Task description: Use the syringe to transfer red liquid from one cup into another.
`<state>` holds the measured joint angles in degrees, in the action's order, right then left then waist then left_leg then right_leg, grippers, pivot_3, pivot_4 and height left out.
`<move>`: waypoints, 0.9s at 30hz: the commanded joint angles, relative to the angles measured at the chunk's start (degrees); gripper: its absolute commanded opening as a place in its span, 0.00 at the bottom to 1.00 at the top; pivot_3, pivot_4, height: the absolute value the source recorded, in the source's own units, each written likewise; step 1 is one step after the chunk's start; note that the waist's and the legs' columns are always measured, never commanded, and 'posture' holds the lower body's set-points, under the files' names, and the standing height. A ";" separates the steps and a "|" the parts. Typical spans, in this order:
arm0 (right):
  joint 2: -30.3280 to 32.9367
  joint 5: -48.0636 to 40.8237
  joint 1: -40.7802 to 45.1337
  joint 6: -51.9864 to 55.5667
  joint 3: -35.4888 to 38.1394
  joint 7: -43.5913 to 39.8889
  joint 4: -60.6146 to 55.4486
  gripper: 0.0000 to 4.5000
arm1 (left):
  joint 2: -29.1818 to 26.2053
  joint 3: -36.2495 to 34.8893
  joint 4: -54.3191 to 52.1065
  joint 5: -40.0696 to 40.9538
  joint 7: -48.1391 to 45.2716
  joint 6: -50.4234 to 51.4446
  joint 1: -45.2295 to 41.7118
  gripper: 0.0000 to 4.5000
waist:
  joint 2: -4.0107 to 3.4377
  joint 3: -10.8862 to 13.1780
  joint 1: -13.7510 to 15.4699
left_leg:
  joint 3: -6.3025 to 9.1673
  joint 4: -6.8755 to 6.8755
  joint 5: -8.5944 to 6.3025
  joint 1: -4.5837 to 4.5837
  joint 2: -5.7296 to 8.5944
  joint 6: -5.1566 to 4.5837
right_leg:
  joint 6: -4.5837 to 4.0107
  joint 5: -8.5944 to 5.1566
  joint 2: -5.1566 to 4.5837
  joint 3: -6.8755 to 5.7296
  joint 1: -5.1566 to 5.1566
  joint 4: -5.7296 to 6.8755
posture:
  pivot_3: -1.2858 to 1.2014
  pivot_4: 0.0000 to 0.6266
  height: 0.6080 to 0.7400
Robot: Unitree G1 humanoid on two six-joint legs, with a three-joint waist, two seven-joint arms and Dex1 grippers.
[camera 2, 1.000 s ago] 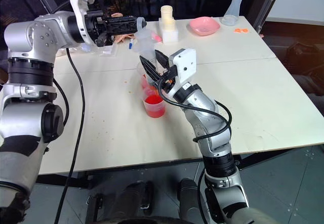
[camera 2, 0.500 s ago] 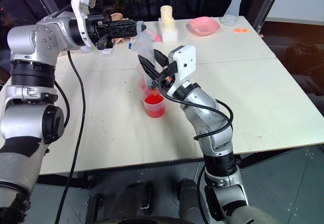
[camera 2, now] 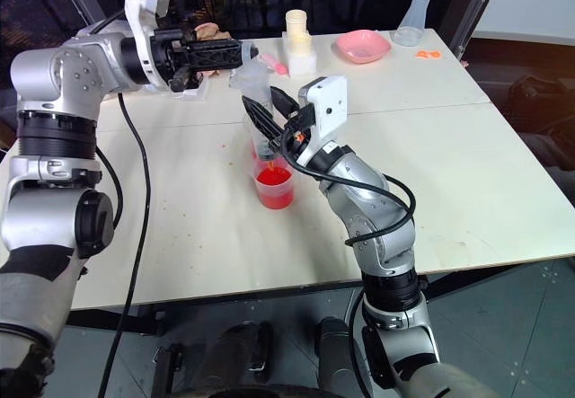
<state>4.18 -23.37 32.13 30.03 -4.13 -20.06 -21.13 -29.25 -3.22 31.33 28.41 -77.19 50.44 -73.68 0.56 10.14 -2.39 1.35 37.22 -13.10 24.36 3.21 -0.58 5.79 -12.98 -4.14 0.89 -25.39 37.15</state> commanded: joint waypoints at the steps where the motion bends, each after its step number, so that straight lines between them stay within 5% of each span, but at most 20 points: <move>1: -1.64 -1.77 4.98 -1.98 1.49 1.52 -4.12 0.29 | 2.12 3.10 -2.69 1.57 -2.48 1.66 1.26 0.00 | 0.00 0.00 0.00 | 0.00 0.00 0.00 0.00 0.00 0.00 | 0.00 0.00 0.00 0.00 0.00 0.00 | 0.52 0.24 1.00; 7: -1.52 -1.61 4.63 -2.12 1.42 1.35 -3.96 0.29 | 2.02 2.73 -2.18 1.28 -1.91 1.27 0.69 0.00 | 0.00 0.00 0.00 | 0.00 0.00 0.00 0.00 0.00 0.00 | 0.00 0.00 0.00 0.00 0.00 0.00 | 0.52 0.24 1.00; 16: -1.13 -1.60 4.50 -1.94 1.22 1.53 -4.45 0.29 | 1.53 2.28 -3.25 1.24 -0.96 0.08 1.08 0.53 | 0.00 0.00 0.01 | 0.00 0.00 0.00 0.00 0.00 0.00 | 0.00 0.00 0.00 0.00 0.00 0.00 | 0.52 0.24 1.00; 27: -1.08 -2.23 3.98 -1.30 1.01 2.23 -5.33 0.29 | -1.93 0.02 -1.55 0.75 0.59 -1.65 0.98 0.53 | 0.00 0.00 -0.02 | 0.00 -0.01 0.00 0.00 0.00 0.00 | 0.00 0.00 0.00 0.01 -0.01 0.00 | 0.52 0.24 1.00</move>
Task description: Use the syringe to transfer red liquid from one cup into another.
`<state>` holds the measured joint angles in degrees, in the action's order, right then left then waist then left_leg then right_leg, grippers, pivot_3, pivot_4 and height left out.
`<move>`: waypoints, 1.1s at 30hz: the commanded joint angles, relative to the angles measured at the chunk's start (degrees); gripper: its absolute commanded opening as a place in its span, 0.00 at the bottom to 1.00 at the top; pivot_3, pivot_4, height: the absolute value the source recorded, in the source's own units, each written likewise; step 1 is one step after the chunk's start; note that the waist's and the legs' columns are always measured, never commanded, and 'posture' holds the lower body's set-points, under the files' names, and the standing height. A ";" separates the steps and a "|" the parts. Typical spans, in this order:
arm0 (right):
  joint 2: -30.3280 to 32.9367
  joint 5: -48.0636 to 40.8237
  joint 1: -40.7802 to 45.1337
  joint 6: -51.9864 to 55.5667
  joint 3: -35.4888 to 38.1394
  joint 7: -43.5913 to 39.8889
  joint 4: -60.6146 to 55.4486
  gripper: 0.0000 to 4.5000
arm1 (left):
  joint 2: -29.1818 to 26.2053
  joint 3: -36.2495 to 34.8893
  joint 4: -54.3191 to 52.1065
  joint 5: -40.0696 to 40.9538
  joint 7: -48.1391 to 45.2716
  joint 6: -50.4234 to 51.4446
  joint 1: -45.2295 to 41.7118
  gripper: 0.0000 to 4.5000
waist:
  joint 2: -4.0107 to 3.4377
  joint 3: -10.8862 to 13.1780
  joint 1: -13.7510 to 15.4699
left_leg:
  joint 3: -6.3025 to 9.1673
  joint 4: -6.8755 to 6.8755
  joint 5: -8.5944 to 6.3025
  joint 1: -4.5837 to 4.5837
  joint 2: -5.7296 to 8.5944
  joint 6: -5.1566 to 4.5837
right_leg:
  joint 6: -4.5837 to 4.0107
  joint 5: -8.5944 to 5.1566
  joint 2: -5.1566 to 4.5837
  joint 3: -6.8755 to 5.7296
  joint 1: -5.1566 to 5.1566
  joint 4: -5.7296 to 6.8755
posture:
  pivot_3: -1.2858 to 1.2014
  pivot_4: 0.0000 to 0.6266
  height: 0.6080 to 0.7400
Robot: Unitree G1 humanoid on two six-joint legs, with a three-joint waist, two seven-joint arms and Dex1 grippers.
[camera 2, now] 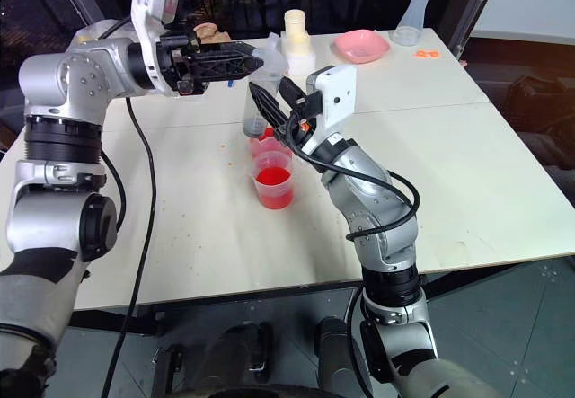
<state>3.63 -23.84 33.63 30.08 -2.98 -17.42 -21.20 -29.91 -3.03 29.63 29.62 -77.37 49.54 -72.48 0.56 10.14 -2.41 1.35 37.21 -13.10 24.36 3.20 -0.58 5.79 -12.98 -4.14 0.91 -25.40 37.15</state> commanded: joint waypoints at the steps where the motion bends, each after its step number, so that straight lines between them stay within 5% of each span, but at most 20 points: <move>1: -0.20 -1.96 2.41 -0.95 -0.09 -0.57 -5.45 0.29 | -2.26 -0.62 0.35 -0.57 0.94 -0.95 -0.26 0.53 | 0.00 0.00 0.01 | 0.00 0.00 0.00 0.00 0.00 0.00 | 0.00 0.00 0.00 0.00 0.00 0.00 | 0.52 0.24 1.00; 16: 10.92 -9.92 5.18 8.58 7.17 -1.90 -9.58 0.29 | -11.23 -5.68 -3.15 1.54 4.99 0.01 3.99 0.53 | 0.00 0.00 0.18 | 0.00 0.01 0.00 0.00 -0.01 -0.01 | 0.00 0.00 -0.03 -0.01 0.02 -0.03 | 0.52 0.24 1.00; 24: 24.52 -17.77 25.95 32.74 16.20 2.31 8.86 0.29 | -8.96 -7.51 -13.70 5.89 9.62 2.11 12.03 0.53 | -0.01 0.00 0.40 | -0.01 0.00 -0.01 0.00 0.00 -0.02 | -0.02 -0.01 -0.31 -0.04 0.03 -0.05 | 0.52 0.24 1.00; 27: 28.76 -14.45 36.14 40.31 12.59 2.27 21.24 0.29 | -7.84 -8.40 -17.16 7.87 11.45 3.07 14.97 0.53 | -0.01 0.00 0.39 | -0.10 -0.03 -0.01 0.01 0.00 -0.02 | -0.03 -0.01 -0.36 -0.01 0.00 -0.09 | 0.52 0.24 1.00; 33: 31.91 -1.97 50.40 46.28 -6.29 -2.73 42.06 0.29 | -9.09 -9.86 -26.53 12.74 11.91 5.30 21.95 0.53 | -0.01 0.01 -0.11 | -0.20 -0.21 -0.02 0.02 -0.01 -0.03 | -0.06 -0.02 -0.40 0.06 -0.11 -0.16 | 0.52 0.24 1.00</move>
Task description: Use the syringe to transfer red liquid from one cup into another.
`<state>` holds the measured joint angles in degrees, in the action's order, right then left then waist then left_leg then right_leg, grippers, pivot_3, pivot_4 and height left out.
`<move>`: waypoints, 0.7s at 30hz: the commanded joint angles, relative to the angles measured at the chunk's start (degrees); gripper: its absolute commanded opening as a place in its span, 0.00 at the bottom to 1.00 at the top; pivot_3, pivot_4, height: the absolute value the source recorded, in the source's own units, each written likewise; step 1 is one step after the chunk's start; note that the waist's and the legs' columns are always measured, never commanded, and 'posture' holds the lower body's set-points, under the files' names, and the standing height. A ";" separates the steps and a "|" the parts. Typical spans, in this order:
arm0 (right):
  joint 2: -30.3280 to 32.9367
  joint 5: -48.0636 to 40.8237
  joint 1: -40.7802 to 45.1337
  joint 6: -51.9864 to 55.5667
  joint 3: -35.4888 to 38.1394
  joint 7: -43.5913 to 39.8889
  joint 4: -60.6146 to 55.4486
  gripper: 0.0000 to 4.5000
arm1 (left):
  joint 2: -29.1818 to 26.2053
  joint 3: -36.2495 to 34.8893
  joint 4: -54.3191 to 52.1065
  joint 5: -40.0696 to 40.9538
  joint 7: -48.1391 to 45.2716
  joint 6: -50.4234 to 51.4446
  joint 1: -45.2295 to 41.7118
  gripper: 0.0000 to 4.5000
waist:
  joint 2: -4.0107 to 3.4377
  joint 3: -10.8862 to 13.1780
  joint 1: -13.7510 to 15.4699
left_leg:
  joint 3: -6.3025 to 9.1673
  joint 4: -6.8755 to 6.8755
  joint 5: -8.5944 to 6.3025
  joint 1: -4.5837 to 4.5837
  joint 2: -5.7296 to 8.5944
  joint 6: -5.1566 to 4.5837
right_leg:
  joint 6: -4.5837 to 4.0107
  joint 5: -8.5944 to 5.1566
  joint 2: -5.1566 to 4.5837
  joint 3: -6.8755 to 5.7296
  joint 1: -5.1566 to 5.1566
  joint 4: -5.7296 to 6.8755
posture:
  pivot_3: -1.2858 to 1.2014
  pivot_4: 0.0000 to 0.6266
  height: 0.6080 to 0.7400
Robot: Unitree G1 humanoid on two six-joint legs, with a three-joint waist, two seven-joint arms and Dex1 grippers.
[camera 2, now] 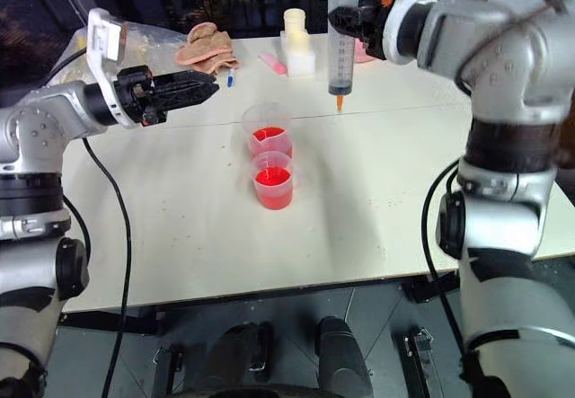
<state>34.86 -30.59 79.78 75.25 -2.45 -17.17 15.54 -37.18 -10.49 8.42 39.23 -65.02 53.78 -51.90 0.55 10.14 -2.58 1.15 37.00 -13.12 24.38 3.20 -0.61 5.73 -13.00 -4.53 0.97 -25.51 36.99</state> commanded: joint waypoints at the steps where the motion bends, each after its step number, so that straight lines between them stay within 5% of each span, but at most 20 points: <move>1: 0.78 7.04 5.95 1.66 -11.53 -4.89 8.27 0.29 | -2.52 -2.70 -7.06 4.09 -0.64 1.59 2.56 0.53 | 0.00 0.00 -0.03 | 0.01 0.01 0.00 0.00 0.00 0.00 | 0.00 0.00 0.00 -0.01 0.01 -0.01 | 0.52 0.24 1.00; 10: -8.59 19.86 12.90 0.53 -28.46 -17.31 37.56 0.29 | -3.32 -4.45 -10.15 7.26 5.26 2.74 4.71 0.53 | 0.00 0.00 0.25 | -0.01 0.06 -0.01 0.03 0.04 0.01 | 0.01 0.01 -0.02 -0.03 0.01 -0.02 | 0.52 0.24 1.00; 21: -16.15 30.19 11.17 -12.60 -23.64 -16.90 56.57 0.29 | -4.46 -4.48 -10.95 8.93 8.35 2.58 5.47 0.53 | -0.01 0.01 -0.02 | 0.01 0.02 -0.01 0.02 0.06 0.04 | 0.02 0.02 0.02 -0.04 -0.03 0.03 | 0.52 0.24 1.00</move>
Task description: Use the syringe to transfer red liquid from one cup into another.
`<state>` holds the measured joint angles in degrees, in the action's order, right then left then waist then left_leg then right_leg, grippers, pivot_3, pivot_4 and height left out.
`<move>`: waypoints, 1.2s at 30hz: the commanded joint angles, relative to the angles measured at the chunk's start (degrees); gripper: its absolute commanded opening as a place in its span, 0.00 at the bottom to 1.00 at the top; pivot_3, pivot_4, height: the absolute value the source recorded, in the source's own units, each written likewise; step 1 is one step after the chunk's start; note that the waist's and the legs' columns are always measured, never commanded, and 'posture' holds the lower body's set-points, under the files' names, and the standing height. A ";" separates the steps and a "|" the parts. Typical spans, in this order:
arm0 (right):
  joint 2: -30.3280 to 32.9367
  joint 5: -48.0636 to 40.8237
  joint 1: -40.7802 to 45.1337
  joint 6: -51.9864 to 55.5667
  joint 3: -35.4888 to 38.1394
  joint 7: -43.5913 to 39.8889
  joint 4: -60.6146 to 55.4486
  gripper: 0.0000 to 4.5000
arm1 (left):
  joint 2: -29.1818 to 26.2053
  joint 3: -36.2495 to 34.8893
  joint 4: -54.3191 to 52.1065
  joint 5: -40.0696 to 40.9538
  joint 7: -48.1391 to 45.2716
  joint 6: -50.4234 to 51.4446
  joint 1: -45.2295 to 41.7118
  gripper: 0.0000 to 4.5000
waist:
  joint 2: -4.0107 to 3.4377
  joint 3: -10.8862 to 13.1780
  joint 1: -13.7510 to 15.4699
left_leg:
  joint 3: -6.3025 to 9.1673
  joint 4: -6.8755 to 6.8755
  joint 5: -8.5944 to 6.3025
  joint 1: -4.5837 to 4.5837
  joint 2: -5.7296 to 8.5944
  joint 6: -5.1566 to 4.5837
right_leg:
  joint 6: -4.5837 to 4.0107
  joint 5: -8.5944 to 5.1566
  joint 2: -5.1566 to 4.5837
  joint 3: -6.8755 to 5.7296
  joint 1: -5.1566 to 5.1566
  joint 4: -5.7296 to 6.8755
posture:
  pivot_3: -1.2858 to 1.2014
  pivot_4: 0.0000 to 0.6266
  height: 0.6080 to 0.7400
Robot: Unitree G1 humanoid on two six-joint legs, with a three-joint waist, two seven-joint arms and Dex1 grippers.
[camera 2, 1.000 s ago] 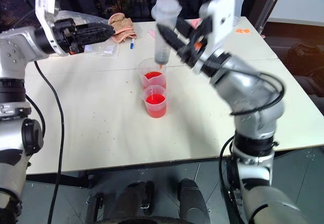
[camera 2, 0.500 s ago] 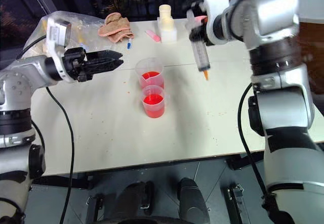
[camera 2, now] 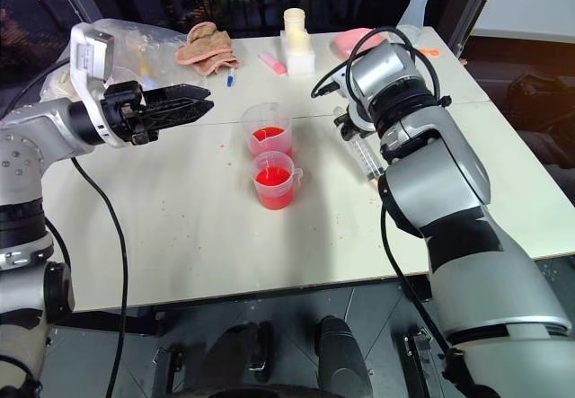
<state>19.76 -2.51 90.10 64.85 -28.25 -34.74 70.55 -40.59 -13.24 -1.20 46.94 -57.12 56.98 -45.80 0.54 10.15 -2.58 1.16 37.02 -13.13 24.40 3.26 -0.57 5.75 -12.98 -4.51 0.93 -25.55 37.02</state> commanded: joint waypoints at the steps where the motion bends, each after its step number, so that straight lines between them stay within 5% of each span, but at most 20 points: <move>1: -1.56 2.68 0.66 -2.85 2.73 0.55 2.23 0.29 | -1.09 -1.67 -1.44 1.31 0.47 -0.60 -0.59 0.53 | 0.00 0.00 -0.05 | 0.00 0.00 0.00 0.00 0.00 0.00 | 0.00 0.00 0.00 0.00 0.00 0.00 | 0.52 0.24 1.00; 7: -3.75 6.35 -0.24 -4.38 4.86 -0.23 4.06 0.29 | -1.55 -1.61 -1.59 1.69 0.65 -0.11 -0.80 0.53 | 0.00 0.00 -0.06 | 0.01 0.00 0.01 -0.01 0.00 0.02 | 0.00 0.00 0.01 0.00 0.00 0.01 | 0.52 0.24 1.00; 12: -4.89 8.10 0.13 -4.69 6.68 -0.89 4.26 0.82 | -2.05 -1.28 -1.82 2.35 0.73 -0.09 -0.60 0.54 | 0.00 0.00 -0.13 | 0.02 -0.01 0.01 -0.01 0.00 0.02 | 0.00 0.00 0.02 0.00 0.00 0.01 | 0.52 0.24 1.00; 14: -5.03 8.64 0.29 -4.68 7.24 -0.88 4.25 0.96 | -2.18 -1.33 -1.68 2.77 0.78 0.08 -0.69 0.54 | 0.00 0.00 -0.08 | 0.03 -0.01 0.01 -0.01 0.00 0.02 | 0.00 0.00 0.02 -0.01 0.00 0.01 | 0.52 0.24 1.00; 26: -5.38 11.36 0.26 -4.74 9.58 -1.32 4.31 0.96 | -2.51 -1.14 -1.56 3.48 1.10 -0.04 -0.65 0.54 | 0.00 0.00 -0.05 | 0.03 0.00 0.01 -0.01 0.01 0.03 | 0.00 0.00 0.01 -0.01 0.01 0.01 | 0.52 0.24 1.00; 30: 14.02 7.32 -10.71 5.93 13.44 -11.18 -41.84 0.96 | -1.91 0.99 -4.45 2.05 0.67 -1.76 2.77 0.54 | -0.18 0.11 1.40 | 0.12 0.09 0.00 0.16 0.07 0.00 | 0.01 0.00 -0.08 -0.07 -0.04 -0.02 | 0.52 0.24 1.00; 33: 18.55 2.98 -23.45 13.30 24.84 -10.24 -69.49 0.96 | -2.16 0.66 -5.44 2.45 0.72 -1.93 4.02 0.54 | 0.00 0.00 1.99 | 0.26 0.09 -0.09 0.21 0.11 -0.12 | 0.06 -0.03 -0.08 -0.19 0.02 -0.11 | 0.52 0.24 1.00; 36: 20.30 -1.47 -31.72 16.66 32.56 -10.65 -85.51 0.96 | -3.09 0.65 -5.56 1.97 0.35 -2.37 4.53 0.54 | 0.02 -0.01 1.37 | 0.22 0.03 -0.10 0.14 0.02 -0.10 | 0.07 -0.04 0.00 -0.17 0.15 -0.36 | 0.52 0.24 1.00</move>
<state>39.00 -1.31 58.98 80.07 0.66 -44.78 -7.47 -42.30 -11.62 -5.17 48.91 -56.27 55.70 -40.83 0.56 10.14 -1.21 1.31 37.02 -13.23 24.49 3.27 -0.67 5.82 -13.02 -4.54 0.81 -25.39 36.66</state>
